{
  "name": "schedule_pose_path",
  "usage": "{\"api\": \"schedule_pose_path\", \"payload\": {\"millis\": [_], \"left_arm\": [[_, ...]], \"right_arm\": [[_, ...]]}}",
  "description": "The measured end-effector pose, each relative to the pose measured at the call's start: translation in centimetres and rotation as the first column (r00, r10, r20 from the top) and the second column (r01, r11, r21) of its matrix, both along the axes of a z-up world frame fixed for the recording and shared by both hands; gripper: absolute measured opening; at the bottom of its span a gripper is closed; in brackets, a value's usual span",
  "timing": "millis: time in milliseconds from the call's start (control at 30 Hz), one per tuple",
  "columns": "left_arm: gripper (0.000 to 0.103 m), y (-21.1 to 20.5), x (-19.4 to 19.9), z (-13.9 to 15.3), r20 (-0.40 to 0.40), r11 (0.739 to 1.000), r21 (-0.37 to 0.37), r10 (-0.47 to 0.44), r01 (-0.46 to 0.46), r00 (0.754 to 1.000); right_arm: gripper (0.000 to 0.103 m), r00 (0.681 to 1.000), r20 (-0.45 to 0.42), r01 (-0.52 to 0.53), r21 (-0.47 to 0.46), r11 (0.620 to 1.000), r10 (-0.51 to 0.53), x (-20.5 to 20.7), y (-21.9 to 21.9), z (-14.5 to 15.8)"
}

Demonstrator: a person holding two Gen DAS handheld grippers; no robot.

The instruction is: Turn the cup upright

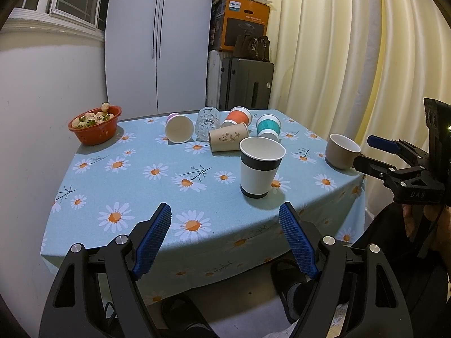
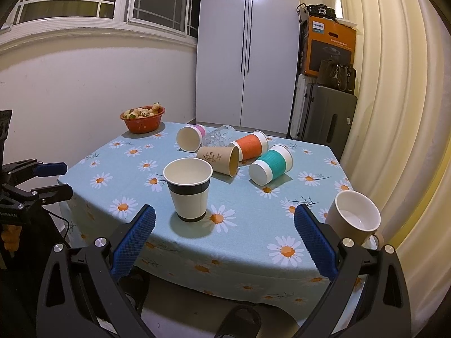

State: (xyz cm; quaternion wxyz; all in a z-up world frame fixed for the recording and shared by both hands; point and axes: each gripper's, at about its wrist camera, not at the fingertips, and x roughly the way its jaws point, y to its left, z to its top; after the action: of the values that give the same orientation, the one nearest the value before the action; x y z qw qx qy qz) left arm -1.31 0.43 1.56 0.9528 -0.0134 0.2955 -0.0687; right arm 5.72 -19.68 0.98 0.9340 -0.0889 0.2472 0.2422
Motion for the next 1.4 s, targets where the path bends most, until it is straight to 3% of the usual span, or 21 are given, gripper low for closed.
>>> {"api": "schedule_pose_path", "payload": {"millis": [1400], "left_arm": [[0.077,0.12,-0.06,-0.04,-0.004,1.000,-0.011,-0.016,0.016,1.000]], "right_arm": [[0.098,1.000,-0.003,-0.008,-0.014,1.000,0.008,0.25,-0.05,-0.37]]}}
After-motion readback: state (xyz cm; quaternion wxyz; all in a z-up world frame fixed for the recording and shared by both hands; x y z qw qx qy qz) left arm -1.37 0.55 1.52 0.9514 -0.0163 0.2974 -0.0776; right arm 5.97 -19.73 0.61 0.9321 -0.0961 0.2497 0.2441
